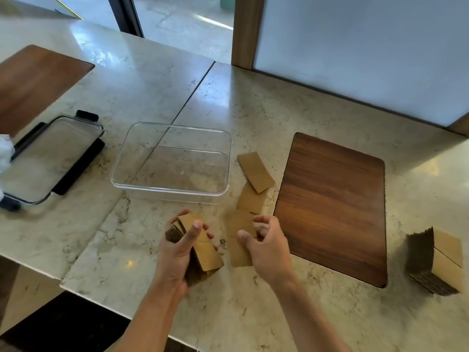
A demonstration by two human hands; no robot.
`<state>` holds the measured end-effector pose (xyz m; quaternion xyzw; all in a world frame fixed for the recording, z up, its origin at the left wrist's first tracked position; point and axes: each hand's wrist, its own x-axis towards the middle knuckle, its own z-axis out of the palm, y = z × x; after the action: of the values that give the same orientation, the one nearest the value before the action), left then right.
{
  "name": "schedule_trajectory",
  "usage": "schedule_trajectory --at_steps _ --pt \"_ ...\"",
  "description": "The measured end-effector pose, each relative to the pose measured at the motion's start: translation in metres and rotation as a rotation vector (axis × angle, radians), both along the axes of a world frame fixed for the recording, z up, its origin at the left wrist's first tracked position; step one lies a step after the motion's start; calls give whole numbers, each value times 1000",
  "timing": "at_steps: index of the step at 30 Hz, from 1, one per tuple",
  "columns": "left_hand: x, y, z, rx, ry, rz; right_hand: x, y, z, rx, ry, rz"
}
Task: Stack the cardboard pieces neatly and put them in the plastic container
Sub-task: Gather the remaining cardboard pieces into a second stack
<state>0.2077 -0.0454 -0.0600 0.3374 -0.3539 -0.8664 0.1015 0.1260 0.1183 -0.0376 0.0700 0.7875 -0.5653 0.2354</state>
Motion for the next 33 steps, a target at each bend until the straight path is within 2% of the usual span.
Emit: schedule_trajectory --at_steps 1,3,5,8,11,12,16,18,20,22,24,27,29,33 --pt "-3 2 3 -48 -22 -30 -3 0 4 -88 10 -81" --pt "-12 13 9 -99 -65 -129 -5 -5 7 -113 72 -141" --pt "-23 28 13 -103 -83 -194 -4 -13 6 -80 121 -31" --pt "-36 42 8 -10 -165 -124 -21 -8 -2 127 247 162" --pt "-47 46 1 126 -237 -124 -80 3 -7 325 403 -15" --pt "-49 46 0 131 -237 -131 -99 2 -7 397 428 9" --pt "-59 47 -1 114 -179 -133 -151 -25 -16 742 456 532" --pt "-61 46 -2 107 -180 -156 -155 -24 -18 769 510 605" --pt "-61 44 -3 126 -160 -192 -147 -5 -13 649 614 506" --pt "-60 42 -5 165 -140 -212 -134 20 -6 504 578 327" --pt "-58 40 -4 191 -113 -233 -118 41 5 306 388 177" --pt "-55 39 -4 184 -96 -242 -83 51 15 -139 -13 32" --pt "-54 39 -1 151 -97 -232 -63 50 10 -237 -71 61" --pt "-46 36 2 153 -112 -273 -44 50 8 -235 111 255"
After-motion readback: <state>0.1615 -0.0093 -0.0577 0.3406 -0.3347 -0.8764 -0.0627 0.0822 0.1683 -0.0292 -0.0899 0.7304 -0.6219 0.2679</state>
